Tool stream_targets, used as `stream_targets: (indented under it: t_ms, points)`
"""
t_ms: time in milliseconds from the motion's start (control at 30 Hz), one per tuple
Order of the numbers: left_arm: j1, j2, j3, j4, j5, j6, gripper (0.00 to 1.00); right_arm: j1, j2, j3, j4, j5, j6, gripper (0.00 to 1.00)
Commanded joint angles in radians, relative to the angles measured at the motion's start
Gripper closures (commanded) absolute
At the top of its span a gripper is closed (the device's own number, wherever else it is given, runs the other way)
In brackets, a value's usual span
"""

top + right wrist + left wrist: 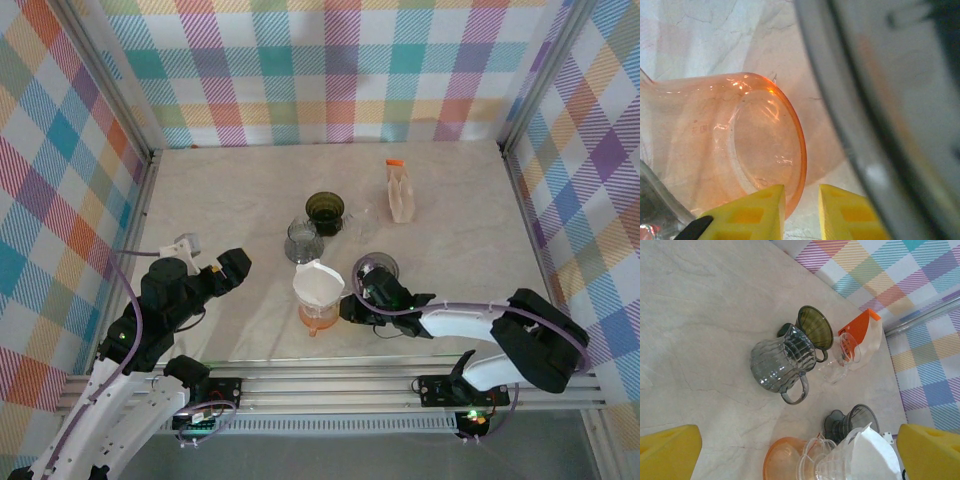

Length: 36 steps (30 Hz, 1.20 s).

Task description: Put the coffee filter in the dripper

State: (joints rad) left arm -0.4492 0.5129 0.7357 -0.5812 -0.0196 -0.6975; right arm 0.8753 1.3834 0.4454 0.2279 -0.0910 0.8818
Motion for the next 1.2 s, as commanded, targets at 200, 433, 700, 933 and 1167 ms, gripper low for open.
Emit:
stream_targets:
  t_ms: [200,433,700,933,1167]
  points:
    - [0.002,-0.051,0.064,-0.075,-0.054,0.036,0.00,0.035,0.135,0.126,0.064,-0.073,-0.008,0.76]
    - [0.003,-0.057,0.125,-0.139,-0.098,0.071,0.00,0.070,0.262,0.232,0.085,-0.093,-0.004,0.76]
    - [0.001,-0.060,0.139,-0.157,-0.104,0.089,0.00,0.079,0.340,0.320,0.075,-0.113,-0.015,0.74]
    - [0.003,-0.055,0.141,-0.157,-0.108,0.097,0.00,0.080,0.369,0.369,0.049,-0.118,-0.030,0.73]
    - [0.002,-0.056,0.140,-0.161,-0.111,0.102,0.00,0.085,0.422,0.428,0.050,-0.138,-0.034,0.72]
